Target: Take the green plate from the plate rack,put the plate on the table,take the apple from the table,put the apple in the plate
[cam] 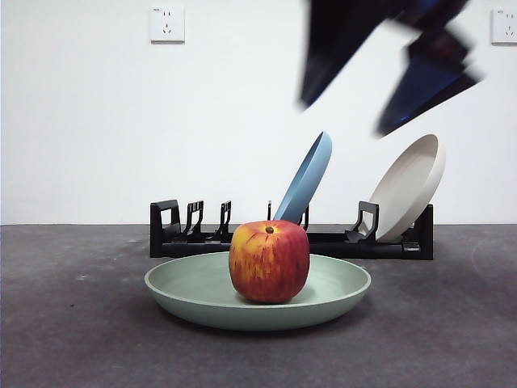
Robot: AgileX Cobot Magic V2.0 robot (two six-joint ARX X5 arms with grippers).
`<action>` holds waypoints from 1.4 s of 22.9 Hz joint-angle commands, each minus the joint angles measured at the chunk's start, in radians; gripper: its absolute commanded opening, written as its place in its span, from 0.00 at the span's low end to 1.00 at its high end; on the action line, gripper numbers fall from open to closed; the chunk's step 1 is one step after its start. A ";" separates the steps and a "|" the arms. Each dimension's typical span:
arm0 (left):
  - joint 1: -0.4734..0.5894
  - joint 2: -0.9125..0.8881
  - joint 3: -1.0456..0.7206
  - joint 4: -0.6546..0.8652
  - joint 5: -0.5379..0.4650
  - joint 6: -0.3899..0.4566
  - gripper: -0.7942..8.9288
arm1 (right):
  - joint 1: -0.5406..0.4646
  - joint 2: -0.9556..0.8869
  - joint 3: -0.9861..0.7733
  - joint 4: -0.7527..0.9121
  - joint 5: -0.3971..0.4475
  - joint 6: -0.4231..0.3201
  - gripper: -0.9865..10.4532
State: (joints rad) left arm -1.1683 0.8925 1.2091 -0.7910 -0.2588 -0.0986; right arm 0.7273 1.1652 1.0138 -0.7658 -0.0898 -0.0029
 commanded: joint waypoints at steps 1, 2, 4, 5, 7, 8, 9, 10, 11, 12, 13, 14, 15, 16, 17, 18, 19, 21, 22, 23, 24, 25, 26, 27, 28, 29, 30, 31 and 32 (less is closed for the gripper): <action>-0.002 -0.001 -0.004 -0.025 0.000 -0.007 0.53 | 0.002 -0.111 0.002 -0.146 -0.066 0.014 0.66; -0.002 -0.001 -0.004 -0.039 0.003 -0.007 0.53 | 0.002 -0.156 0.002 -0.200 -0.095 0.017 0.66; -0.002 -0.001 -0.004 -0.071 0.006 -0.007 0.53 | 0.002 -0.233 0.002 -0.283 -0.140 0.040 0.66; -0.002 -0.001 -0.004 -0.089 0.007 -0.007 0.53 | 0.002 -0.266 0.002 -0.319 -0.152 0.048 0.66; -0.002 -0.001 -0.004 -0.117 0.030 -0.008 0.53 | 0.002 -0.304 0.002 -0.366 -0.148 0.055 0.65; -0.002 -0.001 -0.004 -0.125 0.040 -0.008 0.53 | 0.002 -0.314 0.002 -0.379 -0.148 0.055 0.61; -0.002 -0.001 -0.004 -0.132 0.054 -0.008 0.51 | 0.002 -0.322 0.002 -0.389 -0.148 0.055 0.56; -0.002 -0.001 -0.004 -0.141 0.062 -0.008 0.43 | 0.002 -0.331 0.002 -0.399 -0.148 0.055 0.47; -0.002 -0.001 -0.004 -0.146 0.065 -0.008 0.34 | 0.002 -0.336 0.002 -0.403 -0.148 0.056 0.39; -0.002 -0.001 -0.004 -0.151 0.066 -0.008 0.25 | 0.002 -0.340 0.002 -0.405 -0.148 0.058 0.30; -0.002 -0.001 -0.004 -0.154 0.070 -0.009 0.12 | 0.002 -0.343 0.002 -0.405 -0.148 0.058 0.17; -0.002 -0.001 -0.004 -0.155 0.075 -0.010 0.05 | 0.002 -0.344 0.002 -0.405 -0.148 0.058 0.10; -0.002 -0.001 -0.004 -0.155 0.082 -0.011 0.08 | 0.002 -0.345 0.002 -0.405 -0.148 0.057 0.07; -0.002 -0.001 -0.004 -0.156 0.085 -0.011 0.07 | 0.002 -0.346 0.002 -0.406 -0.148 0.058 0.08; -0.002 -0.001 -0.004 -0.158 0.085 -0.011 0.07 | 0.002 -0.346 0.002 -0.406 -0.148 0.058 0.08; -0.002 -0.001 -0.004 -0.162 0.085 -0.011 0.07 | 0.002 -0.346 0.002 -0.405 -0.147 0.058 0.08; -0.002 -0.001 -0.004 -0.166 0.085 -0.011 0.07 | 0.002 -0.346 0.002 -0.404 -0.146 0.058 0.08; -0.002 -0.001 -0.004 -0.172 0.080 -0.010 0.08 | 0.002 -0.346 0.002 -0.402 -0.146 0.058 0.09; -0.002 -0.001 -0.004 -0.174 0.077 -0.010 0.08 | 0.002 -0.346 0.002 -0.403 -0.146 0.057 0.09; -0.002 -0.001 -0.004 -0.176 0.078 -0.010 0.08 | 0.002 -0.347 0.002 -0.403 -0.146 0.057 0.09; -0.002 -0.001 -0.004 -0.178 0.078 -0.010 0.08 | 0.002 -0.348 0.002 -0.403 -0.144 0.057 0.09; -0.002 -0.001 -0.004 -0.178 0.078 -0.009 0.08 | 0.002 -0.348 0.002 -0.403 -0.143 0.057 0.09; -0.002 -0.001 -0.004 -0.178 0.078 -0.008 0.08 | 0.002 -0.348 0.002 -0.403 -0.143 0.057 0.09; -0.002 -0.001 -0.004 -0.177 0.078 -0.009 0.08 | 0.002 -0.348 0.002 -0.403 -0.143 0.057 0.09; -0.002 -0.001 -0.004 -0.176 0.078 -0.009 0.08 | 0.002 -0.348 0.002 -0.403 -0.143 0.057 0.09; -0.002 -0.001 -0.004 -0.175 0.078 -0.009 0.08 | 0.002 -0.348 0.002 -0.403 -0.143 0.057 0.09; -0.002 -0.001 -0.004 -0.176 0.078 -0.009 0.08 | 0.002 -0.348 0.002 -0.403 -0.144 0.057 0.09; -0.002 -0.001 -0.004 -0.176 0.078 -0.009 0.08 | 0.002 -0.348 0.002 -0.403 -0.144 0.057 0.09; -0.002 -0.001 -0.004 -0.176 0.078 -0.009 0.08 | 0.002 -0.348 0.002 -0.403 -0.144 0.057 0.09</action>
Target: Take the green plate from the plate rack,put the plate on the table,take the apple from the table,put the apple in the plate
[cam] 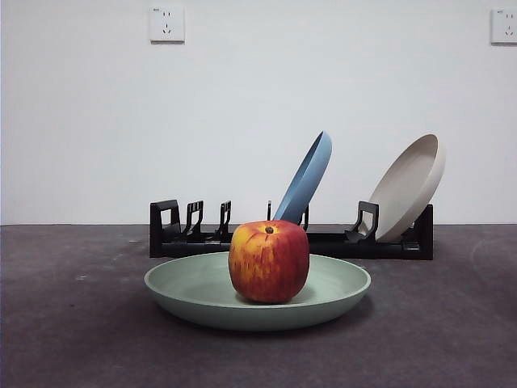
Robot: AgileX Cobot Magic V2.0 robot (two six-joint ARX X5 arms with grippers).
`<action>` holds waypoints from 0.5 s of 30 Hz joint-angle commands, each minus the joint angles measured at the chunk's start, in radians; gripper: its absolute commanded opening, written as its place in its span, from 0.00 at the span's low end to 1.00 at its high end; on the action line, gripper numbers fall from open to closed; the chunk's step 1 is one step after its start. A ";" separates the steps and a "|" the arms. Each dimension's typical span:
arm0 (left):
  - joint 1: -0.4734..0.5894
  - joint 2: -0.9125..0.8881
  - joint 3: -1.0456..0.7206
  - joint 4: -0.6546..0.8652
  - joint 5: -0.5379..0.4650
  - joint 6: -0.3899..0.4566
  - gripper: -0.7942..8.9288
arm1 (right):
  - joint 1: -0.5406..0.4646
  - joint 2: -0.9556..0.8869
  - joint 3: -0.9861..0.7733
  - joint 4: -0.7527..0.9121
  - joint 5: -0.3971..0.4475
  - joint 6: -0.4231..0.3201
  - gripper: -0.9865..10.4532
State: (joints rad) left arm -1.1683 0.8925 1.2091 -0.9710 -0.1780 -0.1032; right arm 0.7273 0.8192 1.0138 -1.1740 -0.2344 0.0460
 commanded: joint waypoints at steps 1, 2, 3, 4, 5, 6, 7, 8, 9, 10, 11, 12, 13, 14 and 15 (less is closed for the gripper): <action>-0.002 -0.001 -0.004 0.004 -0.003 -0.004 0.08 | 0.002 -0.002 0.002 0.005 0.001 0.008 0.09; -0.002 -0.001 -0.004 0.004 -0.003 -0.004 0.08 | 0.002 -0.002 0.002 0.005 0.001 0.008 0.09; -0.002 -0.001 -0.004 0.004 -0.003 -0.004 0.08 | 0.002 -0.002 0.002 0.005 0.001 0.008 0.09; -0.002 -0.001 -0.004 0.004 -0.003 -0.004 0.08 | 0.002 -0.002 0.002 0.005 0.001 0.008 0.09; -0.002 -0.001 -0.004 0.004 -0.003 -0.004 0.08 | 0.002 -0.002 0.002 0.005 0.001 0.008 0.09; -0.002 -0.001 -0.004 0.004 -0.003 -0.004 0.08 | 0.002 -0.002 0.002 0.005 0.001 0.008 0.09; -0.002 -0.001 -0.004 0.004 -0.003 -0.004 0.08 | 0.002 -0.002 0.002 0.005 0.001 0.008 0.09; -0.002 -0.001 -0.004 0.004 -0.003 -0.004 0.08 | 0.002 -0.002 0.002 0.005 0.001 0.008 0.09; -0.002 -0.001 -0.004 0.005 -0.003 -0.004 0.08 | 0.002 -0.002 0.002 0.005 0.001 0.008 0.09; -0.002 -0.001 -0.004 0.004 -0.003 -0.004 0.08 | 0.002 -0.002 0.002 0.005 0.001 0.008 0.09; -0.002 -0.001 -0.004 0.003 -0.002 -0.004 0.08 | 0.002 -0.002 0.002 0.005 0.001 0.008 0.09; -0.001 -0.001 -0.004 0.007 -0.008 -0.002 0.08 | 0.002 -0.002 0.002 0.005 0.001 0.008 0.09; 0.003 -0.002 -0.004 0.014 -0.031 -0.002 0.08 | 0.002 -0.002 0.002 0.005 0.001 0.008 0.09; 0.008 -0.002 -0.004 0.024 -0.044 -0.001 0.08 | 0.002 -0.002 0.002 0.005 0.001 0.008 0.09; 0.021 -0.002 -0.004 0.043 -0.068 0.008 0.08 | 0.002 -0.002 0.002 0.005 0.001 0.008 0.09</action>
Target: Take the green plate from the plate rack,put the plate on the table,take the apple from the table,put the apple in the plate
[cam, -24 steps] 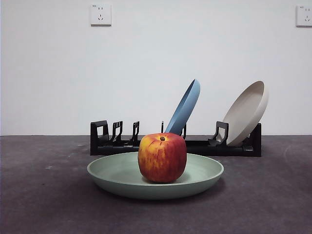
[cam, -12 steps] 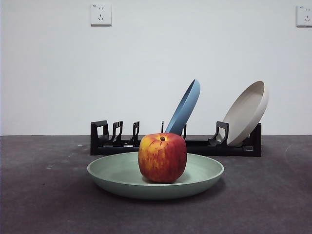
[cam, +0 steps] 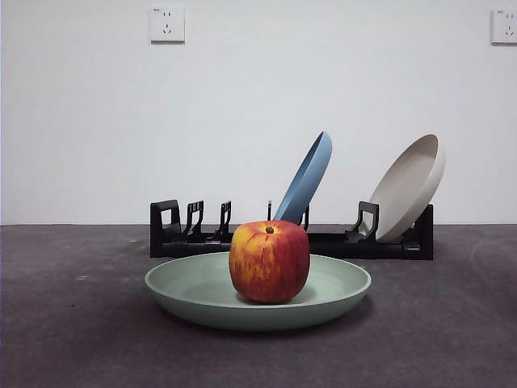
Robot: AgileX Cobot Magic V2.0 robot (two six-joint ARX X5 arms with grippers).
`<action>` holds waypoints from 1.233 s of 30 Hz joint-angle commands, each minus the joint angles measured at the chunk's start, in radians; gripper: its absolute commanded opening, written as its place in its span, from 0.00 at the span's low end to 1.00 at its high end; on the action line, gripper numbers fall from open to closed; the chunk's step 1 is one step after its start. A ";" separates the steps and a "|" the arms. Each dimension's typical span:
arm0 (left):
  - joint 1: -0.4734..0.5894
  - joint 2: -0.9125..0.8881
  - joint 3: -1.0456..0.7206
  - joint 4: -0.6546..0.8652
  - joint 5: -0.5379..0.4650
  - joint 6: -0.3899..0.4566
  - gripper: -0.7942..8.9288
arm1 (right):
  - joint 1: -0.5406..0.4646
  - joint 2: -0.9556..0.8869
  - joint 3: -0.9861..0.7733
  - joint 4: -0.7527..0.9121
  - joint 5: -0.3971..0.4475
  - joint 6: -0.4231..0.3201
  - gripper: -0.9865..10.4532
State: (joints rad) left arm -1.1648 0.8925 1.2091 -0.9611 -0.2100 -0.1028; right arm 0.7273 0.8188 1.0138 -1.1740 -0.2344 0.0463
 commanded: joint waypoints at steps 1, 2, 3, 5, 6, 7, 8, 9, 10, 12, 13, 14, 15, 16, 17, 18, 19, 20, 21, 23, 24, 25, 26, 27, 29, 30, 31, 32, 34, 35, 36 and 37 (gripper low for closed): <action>0.035 -0.002 -0.004 0.061 -0.063 0.026 0.08 | 0.002 -0.002 0.002 0.005 0.001 0.008 0.09; 0.063 -0.010 -0.004 0.108 -0.095 0.059 0.08 | 0.002 -0.002 0.002 0.005 0.001 0.008 0.09; 0.097 -0.020 -0.005 0.167 -0.108 0.103 0.08 | 0.002 -0.002 0.002 0.005 0.001 0.008 0.09; 0.176 -0.037 -0.017 0.306 -0.089 0.198 0.08 | 0.002 -0.002 0.002 0.005 0.001 0.008 0.09; 0.224 -0.051 -0.031 0.387 -0.064 0.236 0.08 | 0.002 -0.002 0.002 0.005 0.001 0.008 0.09; 0.270 -0.067 -0.049 0.460 -0.035 0.261 0.08 | 0.002 -0.002 0.002 0.005 0.001 0.008 0.09; 0.327 -0.090 -0.076 0.542 0.006 0.280 0.08 | 0.002 -0.002 0.002 0.005 0.001 0.008 0.09; 0.388 -0.114 -0.107 0.619 0.048 0.292 0.08 | 0.002 -0.002 0.002 0.005 0.001 0.008 0.09; 0.440 -0.137 -0.138 0.685 0.083 0.292 0.08 | 0.002 -0.002 0.002 0.005 0.001 0.008 0.09; 0.560 -0.195 -0.224 0.827 0.142 0.291 0.08 | 0.002 -0.002 0.002 0.005 0.001 0.008 0.09; 0.607 -0.222 -0.265 0.879 0.159 0.291 0.08 | 0.002 -0.002 0.002 0.005 0.001 0.008 0.09; 0.660 -0.255 -0.315 0.936 0.169 0.291 0.08 | 0.002 -0.002 0.002 0.005 0.001 0.008 0.09; 0.706 -0.288 -0.367 0.988 0.167 0.291 0.08 | 0.002 -0.002 0.002 0.005 0.001 0.008 0.09; 0.744 -0.317 -0.412 1.028 0.164 0.291 0.08 | 0.002 -0.002 0.002 0.005 0.001 0.008 0.09; 0.785 -0.352 -0.465 1.067 0.162 0.291 0.08 | 0.002 -0.002 0.002 0.005 0.001 0.008 0.09; 0.823 -0.388 -0.516 1.094 0.162 0.291 0.08 | 0.002 -0.002 0.002 0.005 0.001 0.008 0.09; 0.858 -0.422 -0.564 1.111 0.161 0.291 0.08 | 0.002 -0.002 0.002 0.005 0.001 0.008 0.09; 0.885 -0.451 -0.603 1.117 0.161 0.291 0.08 | 0.002 -0.002 0.002 0.005 0.001 0.008 0.09; 0.914 -0.483 -0.647 1.117 0.161 0.291 0.08 | 0.002 -0.002 0.002 0.005 0.001 0.008 0.09; 0.957 -0.532 -0.719 1.117 0.160 0.291 0.08 | 0.002 -0.002 0.002 0.005 0.001 0.008 0.09; 0.984 -0.564 -0.766 1.116 0.161 0.291 0.08 | 0.002 -0.002 0.002 0.005 0.001 0.008 0.09; 1.003 -0.587 -0.802 1.117 0.161 0.290 0.08 | 0.002 -0.002 0.002 0.005 0.001 0.008 0.09; 1.024 -0.616 -0.843 1.115 0.161 0.286 0.08 | 0.002 -0.002 0.002 0.005 0.001 0.008 0.09; 1.043 -0.645 -0.883 1.113 0.164 0.278 0.08 | 0.002 -0.002 0.002 0.005 0.001 0.008 0.09; 1.069 -0.698 -0.956 1.109 0.164 0.254 0.08 | 0.002 -0.002 0.002 0.005 0.001 0.008 0.09; 1.079 -0.724 -0.991 1.106 0.165 0.245 0.08 | 0.002 -0.002 0.002 0.005 0.001 0.008 0.09; 1.085 -0.744 -1.020 1.101 0.164 0.235 0.08 | 0.002 -0.002 0.002 0.005 0.001 0.008 0.09; 1.091 -0.765 -1.051 1.096 0.165 0.232 0.08 | 0.002 -0.002 0.002 0.005 0.001 0.008 0.09; 1.097 -0.797 -1.097 1.082 0.165 0.225 0.08 | 0.002 -0.002 0.002 0.005 0.001 0.008 0.09; 1.100 -0.809 -1.118 1.075 0.165 0.221 0.08 | 0.002 -0.002 0.002 0.005 0.001 0.008 0.09; 1.103 -0.820 -1.134 1.061 0.165 0.213 0.08 | 0.002 -0.002 0.002 0.005 0.001 0.008 0.09; 1.106 -0.828 -1.144 1.047 0.165 0.207 0.08 | 0.002 -0.002 0.002 0.005 0.001 0.008 0.09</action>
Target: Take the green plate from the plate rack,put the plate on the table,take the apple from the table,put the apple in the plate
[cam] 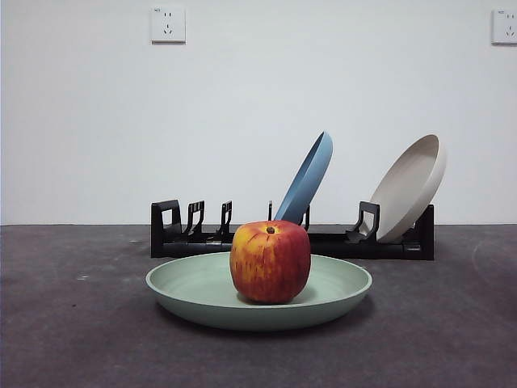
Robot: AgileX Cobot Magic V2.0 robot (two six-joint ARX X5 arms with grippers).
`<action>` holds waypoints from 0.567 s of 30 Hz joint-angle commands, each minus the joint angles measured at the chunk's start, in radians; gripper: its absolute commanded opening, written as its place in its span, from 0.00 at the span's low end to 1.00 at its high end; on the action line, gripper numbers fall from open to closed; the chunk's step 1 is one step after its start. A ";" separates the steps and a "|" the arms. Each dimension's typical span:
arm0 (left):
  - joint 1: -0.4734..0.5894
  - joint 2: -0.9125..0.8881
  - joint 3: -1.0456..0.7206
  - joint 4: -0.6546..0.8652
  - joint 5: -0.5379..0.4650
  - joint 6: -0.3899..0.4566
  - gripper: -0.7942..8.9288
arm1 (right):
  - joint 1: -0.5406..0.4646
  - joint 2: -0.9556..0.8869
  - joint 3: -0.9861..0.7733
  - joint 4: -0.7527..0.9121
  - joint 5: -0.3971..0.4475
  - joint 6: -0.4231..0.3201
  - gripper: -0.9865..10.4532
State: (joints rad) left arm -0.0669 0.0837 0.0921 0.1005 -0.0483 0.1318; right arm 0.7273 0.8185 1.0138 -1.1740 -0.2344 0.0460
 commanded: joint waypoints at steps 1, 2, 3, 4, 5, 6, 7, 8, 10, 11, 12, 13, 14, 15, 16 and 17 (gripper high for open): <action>0.012 -0.027 -0.036 -0.034 0.003 -0.033 0.08 | 0.002 -0.002 0.002 0.005 0.001 0.008 0.09; 0.015 -0.033 -0.041 -0.050 0.003 -0.035 0.08 | 0.002 -0.002 0.002 0.005 0.001 0.008 0.09; 0.018 -0.039 -0.048 -0.067 0.005 -0.036 0.08 | 0.002 -0.002 0.002 0.005 0.001 0.008 0.09; 0.019 -0.043 -0.053 -0.078 0.004 -0.036 0.08 | 0.002 -0.002 0.002 0.005 0.001 0.008 0.09; 0.021 -0.048 -0.057 -0.088 0.004 -0.036 0.08 | 0.002 -0.002 0.002 0.005 0.001 0.008 0.09; 0.024 -0.051 -0.061 -0.097 0.005 -0.036 0.08 | 0.002 -0.002 0.002 0.005 0.001 0.008 0.09; 0.025 -0.056 -0.066 -0.108 0.004 -0.036 0.08 | 0.002 -0.002 0.002 0.005 0.001 0.008 0.09; 0.025 -0.059 -0.069 -0.117 0.004 -0.036 0.08 | 0.002 -0.002 0.002 0.005 0.001 0.008 0.09; 0.028 -0.071 -0.075 -0.148 0.007 -0.038 0.08 | 0.002 -0.002 0.002 0.005 0.001 0.008 0.09; 0.029 -0.077 -0.076 -0.165 0.008 -0.043 0.08 | 0.002 -0.002 0.002 0.005 0.001 0.008 0.09; 0.030 -0.082 -0.079 -0.180 0.008 -0.054 0.08 | 0.002 -0.002 0.002 0.005 0.001 0.008 0.09; 0.031 -0.082 -0.082 -0.192 0.006 -0.060 0.08 | 0.002 -0.002 0.002 0.005 0.001 0.008 0.09; 0.031 -0.082 -0.085 -0.202 0.008 -0.062 0.08 | 0.002 -0.002 0.002 0.005 0.001 0.008 0.09; 0.031 -0.082 -0.088 -0.214 0.016 -0.070 0.08 | 0.002 -0.002 0.002 0.005 0.001 0.008 0.09; 0.031 -0.082 -0.088 -0.233 0.029 -0.076 0.08 | 0.002 -0.002 0.002 0.005 0.001 0.008 0.09; 0.031 -0.082 -0.088 -0.249 0.033 -0.082 0.08 | 0.002 -0.002 0.002 0.005 0.001 0.008 0.09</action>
State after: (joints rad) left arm -0.0399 0.0048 0.0174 -0.1425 -0.0242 0.0715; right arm 0.7273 0.8185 1.0138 -1.1740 -0.2344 0.0463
